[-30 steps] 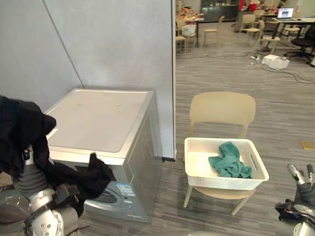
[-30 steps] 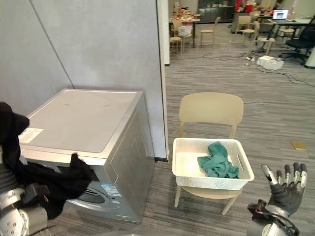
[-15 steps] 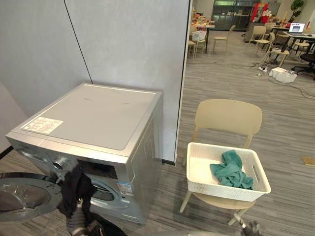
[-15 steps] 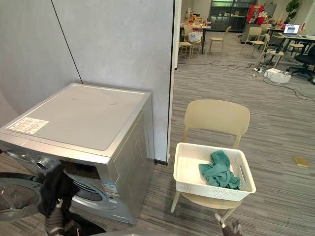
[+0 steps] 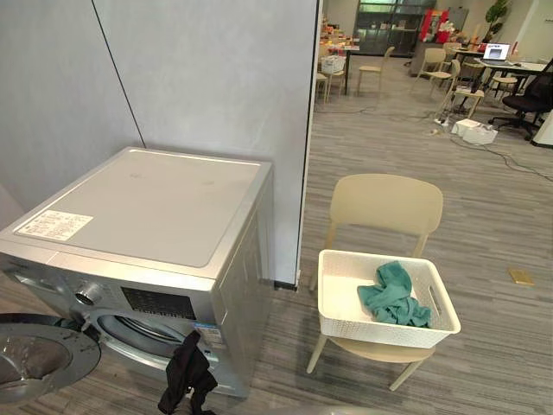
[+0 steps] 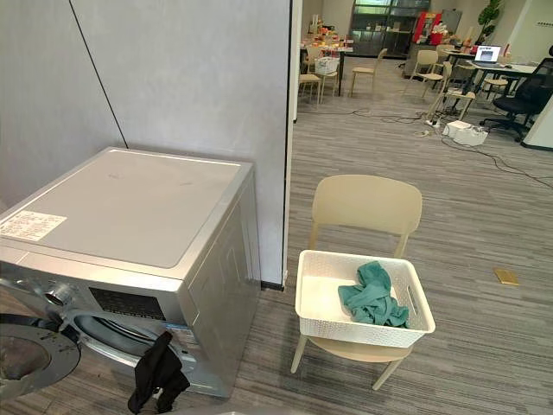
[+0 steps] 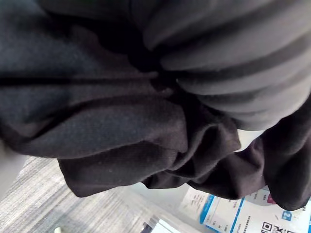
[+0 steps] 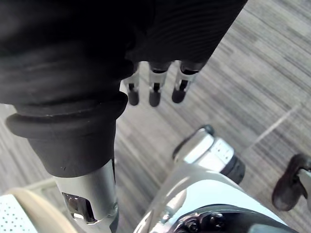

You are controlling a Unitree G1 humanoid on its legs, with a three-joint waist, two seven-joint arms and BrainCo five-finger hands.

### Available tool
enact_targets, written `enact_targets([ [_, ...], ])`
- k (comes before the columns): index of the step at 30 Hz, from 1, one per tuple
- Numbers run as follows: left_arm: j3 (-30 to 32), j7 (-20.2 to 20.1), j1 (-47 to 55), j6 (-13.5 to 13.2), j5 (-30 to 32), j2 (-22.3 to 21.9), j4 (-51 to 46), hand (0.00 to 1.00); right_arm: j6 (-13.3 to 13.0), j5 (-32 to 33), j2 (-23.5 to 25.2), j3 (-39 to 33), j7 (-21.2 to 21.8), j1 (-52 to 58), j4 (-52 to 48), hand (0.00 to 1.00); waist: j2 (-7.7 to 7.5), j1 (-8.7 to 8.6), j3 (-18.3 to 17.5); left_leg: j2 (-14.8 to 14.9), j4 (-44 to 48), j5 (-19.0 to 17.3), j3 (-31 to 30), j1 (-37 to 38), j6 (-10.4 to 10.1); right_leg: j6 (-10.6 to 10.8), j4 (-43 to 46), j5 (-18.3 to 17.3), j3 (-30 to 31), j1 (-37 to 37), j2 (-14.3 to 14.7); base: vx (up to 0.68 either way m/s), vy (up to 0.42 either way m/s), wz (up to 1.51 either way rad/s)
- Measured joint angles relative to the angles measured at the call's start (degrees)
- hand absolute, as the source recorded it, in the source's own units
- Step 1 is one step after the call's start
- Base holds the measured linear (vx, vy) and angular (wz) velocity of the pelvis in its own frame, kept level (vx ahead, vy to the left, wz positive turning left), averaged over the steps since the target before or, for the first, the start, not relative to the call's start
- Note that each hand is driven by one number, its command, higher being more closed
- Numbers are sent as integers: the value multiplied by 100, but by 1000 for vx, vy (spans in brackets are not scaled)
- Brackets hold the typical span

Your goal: Pick up the laundry basket with both hands and put the clothes into the washing machine.

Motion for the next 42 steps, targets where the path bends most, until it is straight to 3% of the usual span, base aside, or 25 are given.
enact_targets([
  [3, -287, -156, -347, -8, 128, 67, -369, 100, -23, 17, -154, 365, 2, -586, -17, 0, -122, 80, 486, -234, 836, -4, -498, -895, 6, -24, 971, -442, -283, -642, -360, -100, -17, 84],
  [4, -334, -191, -540, -48, 231, 92, -586, 100, -65, 32, -144, 421, 2, -812, -137, 0, -190, 102, 654, -75, 1318, -160, -396, -1357, 178, -74, 1214, -491, -589, -903, -579, -200, -34, 147],
  [6, -362, -198, -661, -51, 247, 110, -642, 100, -187, 32, -212, 415, -4, -1068, -324, 0, -42, 111, 971, 391, 2206, -496, 182, -1639, 324, -132, 1444, -518, -829, -898, -578, -138, 30, 85],
  [9, -359, -162, -581, -40, 237, 144, -689, 100, -249, 57, -227, 494, 5, -1269, -275, 0, -80, 139, 1035, 1016, 3350, -680, 172, -1699, 333, -105, 1532, -502, -911, -724, -693, -79, 131, 25],
  [11, -378, -87, -564, -44, 232, 145, -847, 100, -236, 57, -194, 508, 6, -1262, -132, 0, -203, 98, 992, 1803, 3625, -657, 18, -1585, 296, 170, 1523, -344, -976, -670, -1034, -144, 353, 34],
  [12, -394, -87, -572, -44, 232, 146, -930, 100, -226, 57, -184, 452, 6, -1260, -97, 0, -232, 91, 974, 1993, 3567, -633, -35, -1593, 259, 275, 1521, -283, -981, -673, -1140, -119, 501, 60],
  [13, -457, -86, -598, -48, 233, 149, -1162, 100, -169, 69, -135, 251, -16, -1178, 32, 0, -263, 81, 929, 2391, 3152, -495, -143, -1641, 180, 593, 1480, -95, -1051, -698, -1426, -95, 557, 67],
  [14, -520, -83, -607, -59, 233, 146, -1252, 100, -149, 92, -123, 124, -22, -1107, 60, 0, -189, 73, 867, 2491, 2880, -223, -158, -1668, 344, 712, 1454, -19, -1125, -711, -1529, -91, 649, 96],
  [15, -640, -85, -669, -68, 235, 91, -1301, 100, -110, 127, -196, -147, -28, -971, 164, 0, -129, 70, 726, 2358, 2410, -234, -278, -1698, -194, 883, 1361, 68, -1167, -803, -1790, -96, 595, 79],
  [16, -606, -86, -715, -67, 236, 96, -1299, 100, -78, 169, -165, -266, -33, -961, 289, 0, -144, 57, 700, 2216, 2291, -607, -265, -1707, -812, 902, 1217, 64, -1138, -791, -1902, -114, 746, 85],
  [17, -433, -46, -804, -70, 237, 165, -1301, 100, 44, 275, -28, -331, -31, -1002, 658, 0, -391, 44, 613, 1889, 2503, -641, -246, -1949, -1052, 917, 867, 88, -962, -709, -1992, -56, 653, 58],
  [18, -352, 9, -771, -77, 236, 239, -1326, 100, 94, 316, -21, -369, -41, -976, 729, 0, -440, 93, 562, 1737, 2872, -744, -314, -2226, -1075, 683, 620, 483, -1012, -566, -1792, -5, 675, 52],
  [19, -377, 35, -764, -75, 232, 266, -1330, 100, 81, 320, -20, -378, -45, -958, 719, 0, -443, 94, 557, 1642, 3077, -870, -329, -2377, -985, 559, 311, 781, -1048, -401, -1842, 21, 633, 38],
  [20, -434, 36, -767, -75, 229, 364, -1357, 100, 71, 325, -15, -394, -80, -977, 752, 0, -433, 122, 552, 1460, 3409, -1077, -327, -2554, -770, 556, -150, 1550, -1170, -258, -1942, 5, 669, 24],
  [21, -483, 37, -766, -74, 229, 491, -1357, 100, 87, 336, -9, -350, -101, -1111, 755, 0, -406, 132, 531, 1304, 3575, -1177, -240, -2705, -600, 371, -543, 2341, -1247, -264, -2027, -21, 572, 8],
  [23, -533, 32, -789, -75, 233, 585, -1363, 100, 60, 469, -23, -384, -149, -1233, 694, 0, -315, 120, 503, 1202, 3594, -1232, -104, -2812, -380, -90, -833, 3000, -1205, -356, -2062, -24, 404, -7],
  [25, -579, 36, -806, -79, 269, 583, -1360, 100, 47, 558, -53, -427, -151, -1228, 656, 0, -203, 114, 440, 993, 3380, -1174, -44, -2733, -168, -350, -214, 2031, -1032, -463, -1869, 19, 292, -1],
  [26, -620, 37, -807, -78, 283, 586, -1355, 100, 46, 562, -55, -427, -149, -1226, 623, 0, -176, 108, 427, 924, 3279, -1140, -45, -2688, -118, -415, -107, 1750, -863, -476, -1758, 36, 280, 5],
  [28, -849, 34, -821, -80, 381, 578, -1339, 100, -4, 586, -13, -408, -133, -1230, 486, 0, -77, 70, 408, 767, 2630, -844, -100, -2372, -53, -73, 770, 406, -116, -632, -1260, 47, 106, 15],
  [30, -972, 33, -823, -79, 431, 557, -1323, 100, -30, 650, -4, -291, -118, -1196, 360, 0, -79, -7, 377, 727, 1979, -547, -142, -2065, -33, 127, 1501, -452, 151, -798, -657, 25, -78, 22],
  [32, -1011, 28, -878, -79, 456, 450, -1165, 100, -57, 665, 7, -167, -77, -1239, 307, 0, -120, -60, 371, 730, 1358, -253, -89, -1689, -146, 124, 1662, -997, -56, -974, 99, 51, -185, 8],
  [34, -1077, 29, -931, -62, 456, 243, -1032, 100, -77, 664, 39, -163, -17, -1307, 272, 0, -145, -52, 298, 715, 1191, -193, 13, -1610, -245, -268, 1220, -1218, -387, -850, 281, 78, -198, -17],
  [36, -1424, -14, -939, -51, 457, 136, -999, 100, -182, 663, 29, -194, -33, -1284, 116, 0, 5, -112, 184, 777, 704, 138, 20, -1462, -467, -421, 1009, -1152, -472, -812, 438, 159, -224, 5],
  [39, -1732, -216, -973, -37, 464, 117, -997, 100, -162, 667, 51, -197, -44, -1284, 111, 0, 10, -229, 177, 831, 442, 400, 53, -1061, -403, -469, 812, -1132, -577, -399, 550, 213, -181, 23],
  [42, -1670, -209, -951, -51, 452, 90, -1038, 100, -181, 669, 35, -165, -46, -1283, 101, 0, -47, -171, 211, 1067, 2454, 429, -13, -1514, -362, -475, 446, -1131, -446, 270, 639, 164, -124, -21],
])
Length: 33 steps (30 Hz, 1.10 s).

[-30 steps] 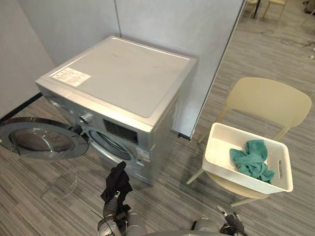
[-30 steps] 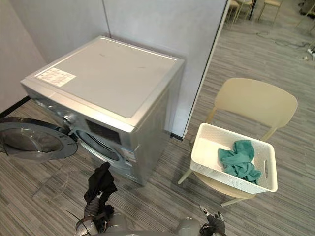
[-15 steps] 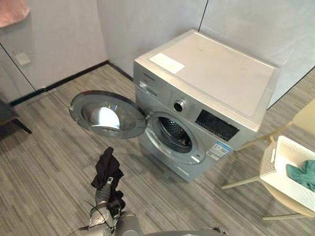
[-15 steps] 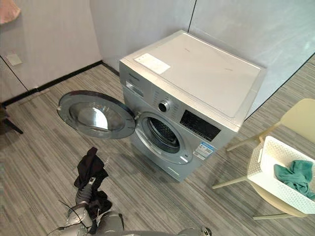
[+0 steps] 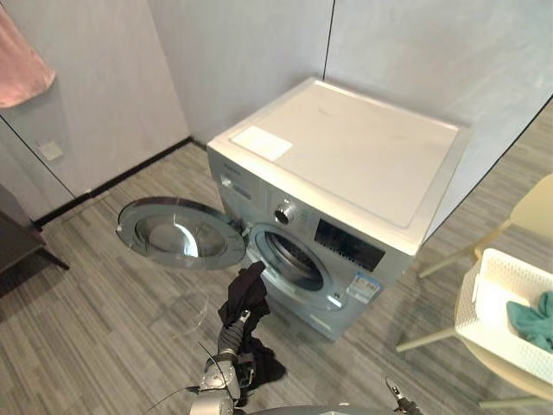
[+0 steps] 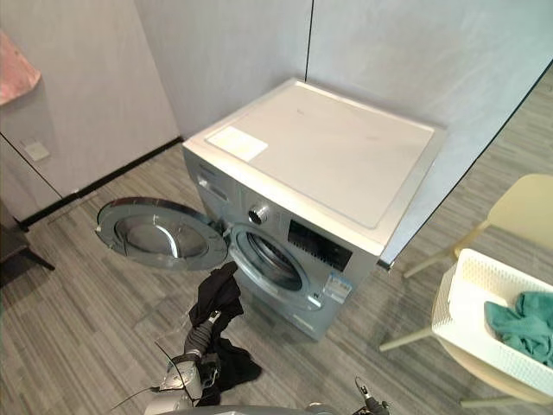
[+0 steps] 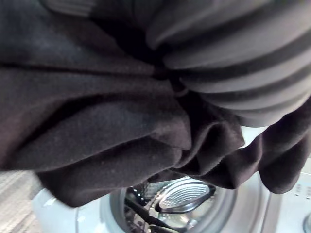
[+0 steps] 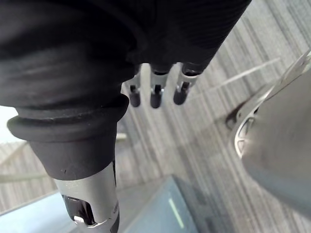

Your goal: Pick up the laundry basket with both hands and put the clothes into the washing machine.

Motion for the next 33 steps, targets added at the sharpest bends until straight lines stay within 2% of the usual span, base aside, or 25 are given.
enact_targets([
  [1, 29, 3, 98, -1, -1, -9, -103, 100, -5, 0, -49, 128, 2, -11, -5, 0, 119, 63, 1, 135, 1080, 304, -282, -402, 30, -53, -109, -31, 130, 196, 93, 98, 3, -78],
  [2, 43, 2, 181, -3, -1, -8, -148, 100, 1, -15, -86, 241, 5, -2, -21, 0, 138, 147, 36, 117, 1881, 930, -613, -743, -64, -93, -173, -53, 355, 321, 105, 156, 47, -91],
  [3, 73, 7, 217, -2, -1, -7, -148, 100, 0, -14, -124, 317, 7, 4, -53, 0, 164, 189, 51, 87, 2239, 1229, -700, -914, -35, -97, -223, -53, 494, 392, 88, 187, 121, -112],
  [4, 147, 2, 275, -2, -1, -6, -155, 100, -3, -15, -167, 373, -5, -42, -132, 0, 241, 283, 59, 92, 2875, 918, -814, -1186, 139, -144, -264, -74, 797, 470, 61, 139, 106, -95],
  [5, 178, 0, 303, -2, -1, -6, -156, 100, 1, -18, -168, 421, -11, -46, -135, 0, 253, 283, 63, 83, 3038, 690, -815, -1306, 228, -143, -265, -74, 930, 479, 35, 189, 204, -119],
  [6, 249, 2, 343, 1, 0, -6, -157, 100, 9, -24, -156, 544, -32, -53, -180, 0, 180, 304, 86, 25, 3046, 328, -805, -1434, 325, -140, -275, -72, 1204, 490, -77, 181, 243, -121],
  [8, 287, 10, 400, 2, -1, 32, -166, 100, 26, -64, -104, 721, -92, -37, -226, 0, 34, 312, 121, 12, 2434, 119, -955, -1490, 470, -119, -301, -62, 1571, 498, -281, 200, 292, -118],
  [9, 257, 6, 435, 3, -1, 43, -185, 100, 25, -148, -85, 777, -91, -27, -228, 0, -9, 298, 104, 37, 1659, 120, -1263, -1459, 480, -61, -306, -54, 1750, 432, -389, 176, 354, -110],
  [11, 240, 9, 441, 3, 2, 45, -266, 100, 23, -271, -87, 807, -94, -21, -233, 0, -18, 300, 83, 170, 322, 154, -1752, -1259, 520, 235, -317, -108, 2024, 400, -525, 189, 443, -98],
  [12, 191, 8, 434, 1, 2, 34, -327, 100, 20, -376, -112, 785, -98, 22, -243, 0, 89, 281, 10, 192, -452, 586, -2079, -1156, 741, 495, -314, -232, 2137, 340, -594, 237, 630, -51],
  [13, 146, 9, 420, 7, 8, 36, -281, 100, 36, -442, -104, 634, -97, 47, -62, 0, -7, 219, -131, -113, -600, 105, -2386, -1035, -80, 715, -327, -373, 2257, 237, -842, 246, 612, -24],
  [15, 158, 25, 240, 4, 17, 91, -232, 100, 81, -472, -88, 550, -85, -42, 372, 0, -203, 64, -165, -306, -767, -416, -2240, -1048, -750, 705, -312, -276, 2484, 219, -1139, 198, 472, 11],
  [16, 151, 25, 134, 9, 55, 254, -86, 100, 177, -480, -80, 552, -90, -124, 577, 0, -345, 96, -183, -472, -623, -476, -2060, -1012, -642, 800, -328, 47, 2728, 190, -1306, 152, 453, -12],
  [17, 148, 24, 159, 18, 66, 312, -82, 100, 180, -478, -78, 553, -86, -149, 582, 0, -342, 76, -183, -496, -576, -489, -1995, -996, -616, 922, -342, 269, 2739, 181, -1342, 117, 428, -34],
  [19, -48, 20, 149, 2, 196, 443, -90, 100, 127, -474, -94, 421, -74, -176, 581, 0, -241, 8, -233, -589, -592, -578, -1834, -986, -436, 1266, -472, 973, 2830, 48, -1461, 20, 359, -31],
  [21, -282, 6, 103, -6, 226, 551, -91, 100, 116, -466, -112, 411, -71, -206, 543, 0, -196, 26, -319, -707, -666, -563, -1575, -1024, -297, 1363, -529, 1410, 3052, -185, -1635, -13, 269, -50],
  [22, -472, -1, 23, -8, 229, 576, -90, 100, 92, -466, -141, 448, -63, -205, 419, 0, -173, 5, -384, -764, -680, -540, -1368, -1103, -187, 1387, -557, 1788, 3124, -418, -1729, -29, 155, -47],
  [25, -701, -27, -92, -15, 236, 577, -90, 100, 65, -460, -185, 630, -63, -197, 93, 0, -49, -1, -378, -802, -707, -533, -974, -1146, -11, 1313, -674, 2483, 3117, -816, -1852, -42, 176, -70],
  [27, -706, -9, -92, -15, 234, 557, -92, 100, 51, -386, -144, 861, -64, -177, -241, 0, 1, -7, -408, -693, -870, -472, -667, -1038, 95, 871, -736, 2954, 2711, -1063, -1824, -40, 69, -89],
  [28, -677, 11, -82, -18, 228, 520, -102, 100, 34, -363, -113, 1106, -65, -169, -469, 0, 136, 15, -344, -505, -997, -441, -425, -905, 137, 830, -404, 2756, 2369, -1288, -1640, -13, -1, -81],
  [29, -669, 18, -81, -16, 224, 512, -100, 100, 33, -365, -119, 1268, -45, -165, -573, 0, 130, -6, -339, -422, -1064, -404, -361, -827, 150, 858, -64, 2431, 2335, -1386, -1435, -24, -64, -102],
  [30, -677, 18, -78, -18, 220, 451, -107, 100, 14, -367, -132, 1535, 20, -79, -922, 0, 58, -8, -311, -365, -1213, -364, -153, -607, 148, 891, 586, 1619, 2072, -1579, -1112, -26, -88, -73],
  [31, -681, 17, -74, -19, 219, 411, -107, 100, -8, -368, -137, 1603, 37, -53, -1080, 0, 46, -9, -304, -348, -1240, -362, -68, -555, 145, 907, 787, 1339, 2031, -1651, -996, -45, -125, -76],
  [32, -727, 11, -86, -21, 219, 341, -116, 100, -74, -368, -141, 1752, 57, -20, -1384, 0, 38, -42, -283, -322, -1252, -353, 8, -546, 122, 927, 1044, 865, 2019, -1748, -718, -38, -101, -44],
  [33, -752, 5, -103, -23, 217, 300, -124, 100, -90, -367, -143, 1780, 64, -12, -1486, 0, 18, -46, -252, -315, -1261, -353, 49, -547, 119, 824, 1077, 701, 1893, -1766, -672, -37, -154, -45],
])
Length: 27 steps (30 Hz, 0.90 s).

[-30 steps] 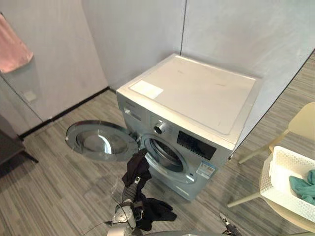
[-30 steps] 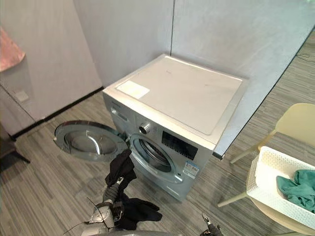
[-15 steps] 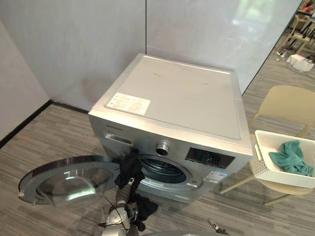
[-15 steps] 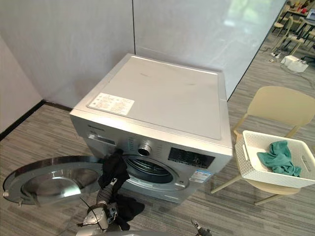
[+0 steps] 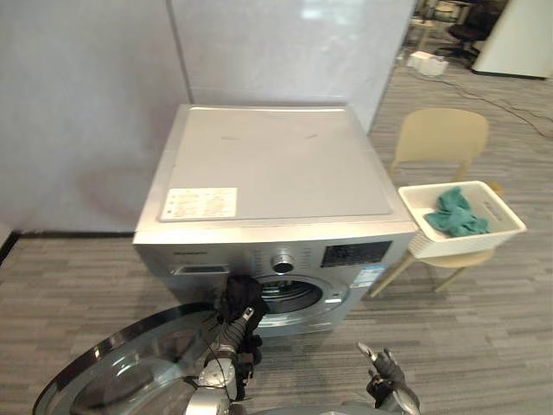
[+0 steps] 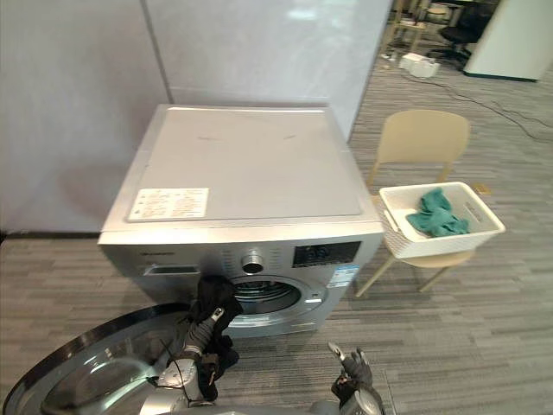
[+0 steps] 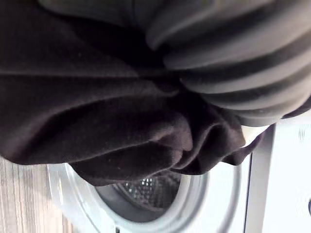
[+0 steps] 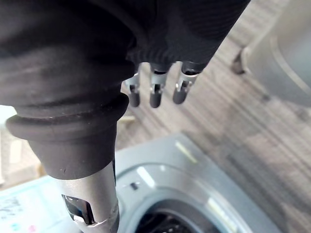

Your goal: Pick up the laundry basket with both hands and put the clothes into the washing machine.

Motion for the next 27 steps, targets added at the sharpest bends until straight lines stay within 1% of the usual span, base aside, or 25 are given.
enact_targets([
  [1, -48, -1, -36, -4, -4, -92, -10, 100, -31, 2, -1, 29, 1, 5, -127, 0, -53, 10, 88, 21, 3, 16, 53, -14, -70, -162, -117, -195, -260, 11, -15, -49, -175, -25],
  [2, -153, -7, -89, -10, -5, -93, -3, 100, -70, 3, -1, 67, 4, 19, -156, 0, -95, 17, 131, 13, -12, 47, 38, -86, -131, -258, -351, -372, -402, 75, -14, -61, -243, -19],
  [3, -266, -16, -242, -4, -3, -161, 89, 100, -117, 2, -31, 105, 19, -6, -151, 0, -92, 28, 289, 72, -54, 101, -85, -160, -232, -336, -526, -522, -496, 98, 92, -72, -218, 4],
  [4, -355, -12, -289, -2, 0, -179, 89, 100, -124, 3, -32, 129, 25, -1, -191, 0, -48, 24, 418, 77, -112, 117, -193, -157, -221, -354, -529, -518, -510, 97, 158, -75, -224, -5],
  [5, -551, -16, -337, -3, 20, -235, 85, 100, -133, 2, -114, 159, 66, 47, -323, 0, -3, 41, 629, 134, -145, 184, -330, -176, -217, -411, -448, -519, -516, -2, 273, -66, -187, -16],
  [6, -720, -16, -383, -2, 22, -222, 86, 100, -141, 2, -180, 199, 118, 83, -446, 0, 22, 71, 760, 203, -103, 225, -346, -253, -278, -498, -246, -578, -486, -183, 351, -54, -202, -27],
  [7, -842, -19, -455, 0, 21, -213, 85, 100, -150, -42, -222, 219, 118, 80, -504, 0, 12, 53, 823, 218, -56, 234, -343, -368, -292, -529, -31, -639, -451, -409, 366, -31, -172, -22],
  [8, -931, -17, -648, -2, 15, -210, 82, 100, -158, -67, -302, 222, 116, 30, -564, 0, 0, 9, 975, 225, 71, 241, -343, -584, -284, -527, 237, -674, -448, -702, 360, -28, -123, -13],
  [9, -957, -9, -781, -4, 14, -206, 82, 100, -159, -73, -341, 225, 114, -26, -608, 0, 6, -4, 1070, 233, 147, 241, -345, -699, -284, -526, 360, -675, -448, -836, 359, -48, -79, -6],
  [10, -1017, 14, -1080, -12, 7, -197, 80, 100, -184, -49, -416, 287, 96, -104, -788, 0, 37, -8, 1267, 248, 363, 240, -362, -977, -285, -524, 537, -676, -448, -1096, 353, -50, -32, -1],
  [11, -1017, 21, -1212, -14, 6, -196, 81, 100, -196, -48, -440, 343, 90, -150, -873, 0, 15, -15, 1360, 252, 491, 240, -381, -1143, -285, -524, 632, -676, -449, -1237, 346, -86, -11, 3],
  [12, -1028, 95, -1491, -14, 7, -160, 87, 100, -235, 7, -440, 452, 56, -227, -1018, 0, -43, -19, 1516, 268, 735, 231, -405, -1470, -282, -518, 793, -680, -450, -1505, 336, -86, 19, 9],
  [14, -1033, 184, -1933, -15, 9, -196, 95, 100, -304, 85, -408, 618, -29, -361, -1242, 0, -136, -13, 1839, 270, 1104, 158, -411, -1865, -198, -458, 1066, -727, -471, -1812, 271, -95, 44, 15],
  [16, -1123, 342, -2421, -21, 19, -258, 246, 100, -401, 204, -384, 767, -76, -528, -1490, 0, -165, -1, 2102, 271, 1636, -128, -440, -2399, -190, -393, 1506, -875, -425, -2301, 201, -163, 102, 6],
  [17, -1109, 486, -2758, -17, 37, -320, 481, 100, -402, 244, -387, 895, -170, -705, -1552, 0, -179, 23, 2254, 274, 1969, -264, -467, -2728, -149, -354, 1783, -910, -384, -2611, 168, -164, 103, -3],
  [18, -1101, 563, -2911, -6, 55, -340, 582, 100, -404, 250, -378, 936, -219, -791, -1579, 0, -189, 28, 2294, 282, 2123, -324, -469, -2892, -141, -327, 1891, -945, -344, -2763, 165, -153, 91, -12],
  [19, -1084, 677, -3184, 6, 74, -356, 797, 100, -408, 253, -364, 959, -294, -940, -1660, 0, -199, 33, 2350, 307, 2412, -432, -464, -3227, -95, -319, 2060, -1005, -269, -3070, 170, -122, 76, -18],
  [21, -998, 836, -3495, 29, 73, -358, 983, 100, -435, 357, -370, 958, -335, -1130, -1726, 0, -221, 35, 2523, 342, 2716, -534, -454, -3505, -61, -298, 2264, -1016, -166, -3353, 196, -107, 69, -22],
  [22, -941, 946, -3635, 36, 72, -357, 1007, 100, -491, 458, -371, 955, -404, -1178, -1812, 0, -220, 44, 2606, 391, 2898, -594, -446, -3668, -39, -285, 2378, -1024, -107, -3526, 225, -125, 69, -31],
  [24, -595, 1128, -3961, 48, 44, -365, 1045, 100, -614, 601, -376, 930, -467, -1191, -1934, 0, -244, 47, 2694, 494, 3266, -711, -434, -4103, -8, -269, 2594, -1034, -13, -3945, 309, -128, 57, -35],
  [26, -89, 1294, -4473, 72, 1, -284, 1093, 100, -630, 628, -394, 821, -532, -1198, -1975, 0, -289, 28, 2863, 592, 3629, -822, -451, -4477, 30, -236, 2849, -1053, 60, -4313, 389, -94, 8, -26],
  [27, 35, 1362, -4615, 71, -29, -229, 1093, 100, -630, 628, -396, 784, -540, -1201, -2000, 0, -293, 17, 2897, 627, 3723, -848, -463, -4589, 36, -234, 2910, -1055, 69, -4414, 414, -85, -3, -19],
])
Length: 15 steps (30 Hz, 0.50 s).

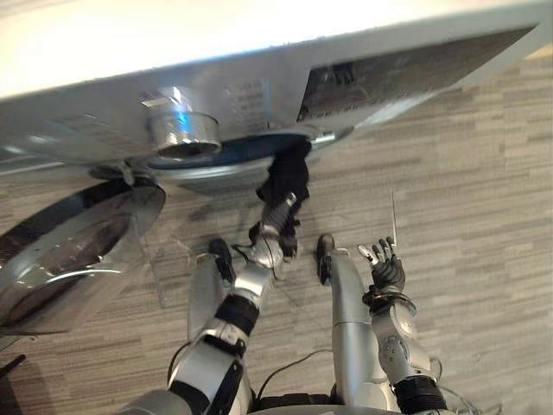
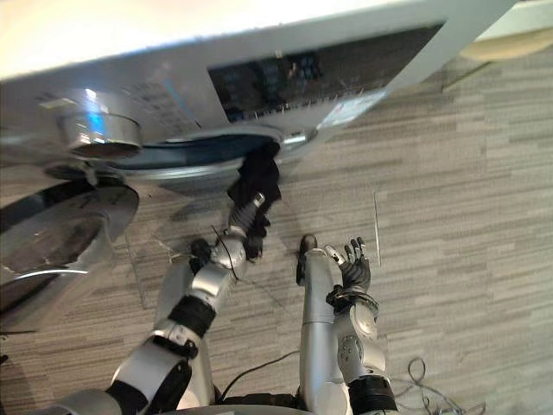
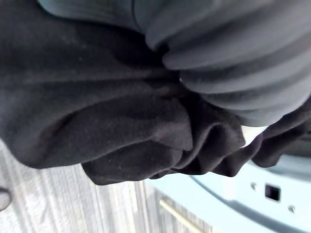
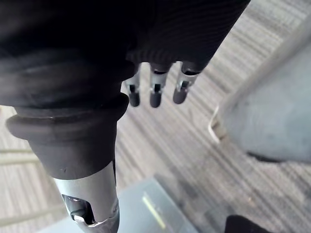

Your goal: Pick up the laundry basket with both hands and put the clothes into the washing machine.

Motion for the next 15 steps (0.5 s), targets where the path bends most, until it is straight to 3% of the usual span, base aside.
enact_targets([
  [3, 468, 173, -844, 4, -413, 546, 7, 100, -15, 10, -9, -158, -3, -5, -147, 0, -70, -44, 115, 90, 398, -86, -23, -561, 46, 11, 297, -6, 114, -566, 87, -82, -13, -20],
  [7, 697, 260, -1703, 73, -429, 1181, -7, 100, -57, 69, 8, -196, 39, 1, -160, 0, -88, -99, 158, 127, 615, -97, -93, -946, 67, 43, 405, 15, 132, -880, 141, -64, -12, -7],
  [11, 742, 280, -2645, 122, -547, 1953, -375, 100, -224, 70, 124, -254, 168, 51, -166, 0, -88, -176, 158, 188, 699, -113, -80, -1089, 94, 95, 376, 63, 156, -986, 168, -21, -1, -7],
  [15, 646, 376, -3704, 83, -911, 2613, -924, 100, -225, 197, 221, -378, 313, 194, -150, 0, -88, -185, 158, 199, 708, -116, -58, -1091, 100, 100, 302, 110, 174, -978, 206, 3, 9, -9],
])
